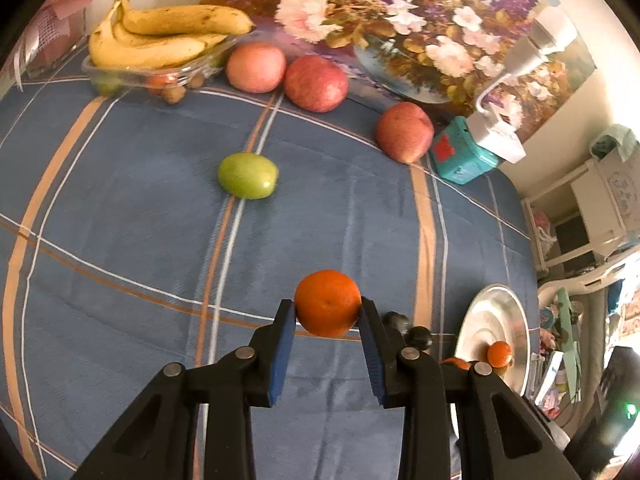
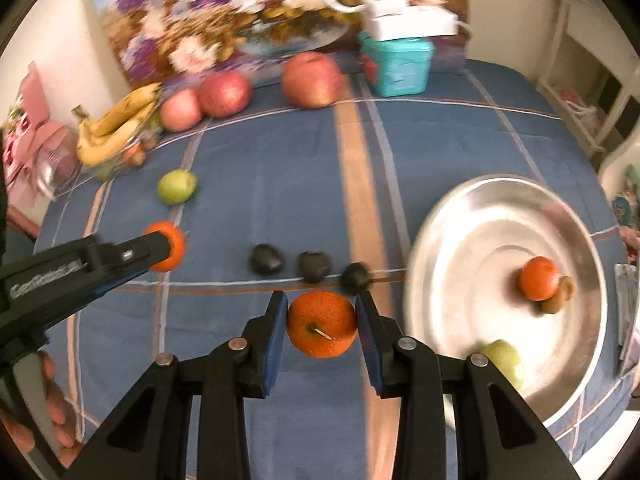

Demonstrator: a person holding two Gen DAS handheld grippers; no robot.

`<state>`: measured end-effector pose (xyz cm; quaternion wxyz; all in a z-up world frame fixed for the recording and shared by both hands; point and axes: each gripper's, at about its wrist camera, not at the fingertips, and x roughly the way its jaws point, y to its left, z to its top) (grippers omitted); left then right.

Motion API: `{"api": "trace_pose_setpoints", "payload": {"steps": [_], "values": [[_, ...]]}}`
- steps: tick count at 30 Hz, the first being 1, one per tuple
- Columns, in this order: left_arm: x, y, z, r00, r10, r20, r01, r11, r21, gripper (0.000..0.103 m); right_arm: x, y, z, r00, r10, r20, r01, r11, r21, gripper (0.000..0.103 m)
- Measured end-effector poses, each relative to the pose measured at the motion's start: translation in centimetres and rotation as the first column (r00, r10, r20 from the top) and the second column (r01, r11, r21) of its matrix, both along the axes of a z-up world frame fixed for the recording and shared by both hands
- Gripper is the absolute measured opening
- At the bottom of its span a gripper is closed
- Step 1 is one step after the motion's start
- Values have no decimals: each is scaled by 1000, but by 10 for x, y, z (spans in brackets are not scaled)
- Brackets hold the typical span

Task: Organize fruits
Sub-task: 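Carry both tangerines into the steel plate and open both tools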

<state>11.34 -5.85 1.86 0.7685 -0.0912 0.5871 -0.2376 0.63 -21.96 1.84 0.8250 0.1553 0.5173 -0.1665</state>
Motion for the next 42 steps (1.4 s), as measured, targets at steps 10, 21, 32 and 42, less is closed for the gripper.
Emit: {"api": "trace_pose_setpoints", "payload": {"steps": [10, 21, 32, 42], "values": [[-44, -65, 10, 981, -193, 30, 194, 980, -46, 35, -59, -91, 0, 952, -305, 33, 306, 951, -33, 36], [-107, -138, 4, 905, -421, 65, 425, 904, -58, 35, -90, -123, -7, 912, -408, 36, 409, 913, -11, 37], [-108, -141, -4, 902, -431, 30, 432, 898, -83, 37, -82, -118, -11, 928, -371, 21, 371, 929, 0, 38], [-94, -128, -14, 934, -358, 0, 358, 934, 13, 38, -78, -113, -12, 936, -353, 8, 353, 936, -13, 41]]}}
